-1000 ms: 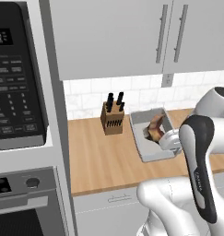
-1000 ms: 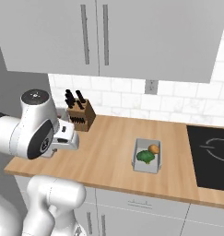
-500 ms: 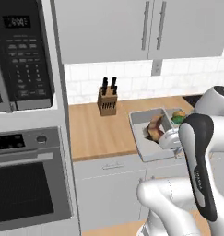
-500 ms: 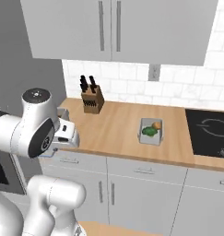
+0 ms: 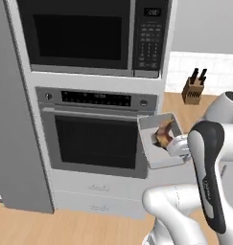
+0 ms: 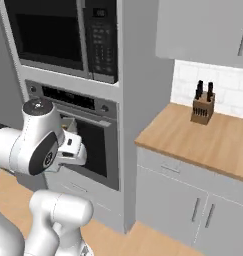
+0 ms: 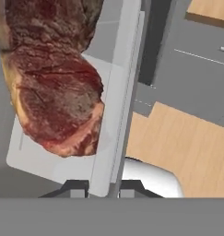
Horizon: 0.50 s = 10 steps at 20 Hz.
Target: Take the meat container that has the steak and place it on the second highest rack of the freezer. Then take the vegetable container that has the broccoli and potato and place it on the highest rack of the freezer.
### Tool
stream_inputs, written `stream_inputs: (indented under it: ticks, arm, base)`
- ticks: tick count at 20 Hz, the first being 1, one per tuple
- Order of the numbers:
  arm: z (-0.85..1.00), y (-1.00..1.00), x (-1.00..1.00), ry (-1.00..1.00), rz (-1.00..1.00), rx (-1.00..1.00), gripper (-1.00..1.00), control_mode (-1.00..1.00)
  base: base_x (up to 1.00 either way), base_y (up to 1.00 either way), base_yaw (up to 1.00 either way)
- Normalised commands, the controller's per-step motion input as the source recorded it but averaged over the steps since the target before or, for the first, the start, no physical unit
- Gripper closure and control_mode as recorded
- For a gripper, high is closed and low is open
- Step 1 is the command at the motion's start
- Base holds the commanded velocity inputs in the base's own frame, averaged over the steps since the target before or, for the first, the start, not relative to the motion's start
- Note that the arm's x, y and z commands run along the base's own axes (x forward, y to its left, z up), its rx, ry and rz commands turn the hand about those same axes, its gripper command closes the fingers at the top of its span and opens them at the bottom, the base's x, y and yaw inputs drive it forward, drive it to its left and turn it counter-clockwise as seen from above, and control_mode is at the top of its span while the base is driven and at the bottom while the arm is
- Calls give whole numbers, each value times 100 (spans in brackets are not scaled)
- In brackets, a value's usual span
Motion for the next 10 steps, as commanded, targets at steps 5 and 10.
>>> stream_inputs:
  ticks: [5, 10]
  arm:
    - [0, 0, 0, 0, 0, 0, 100, 100]
    - [0, 0, 0, 0, 0, 0, 100, 100]
  base:
    - [8, 91, 67]
    - [95, 64, 13]
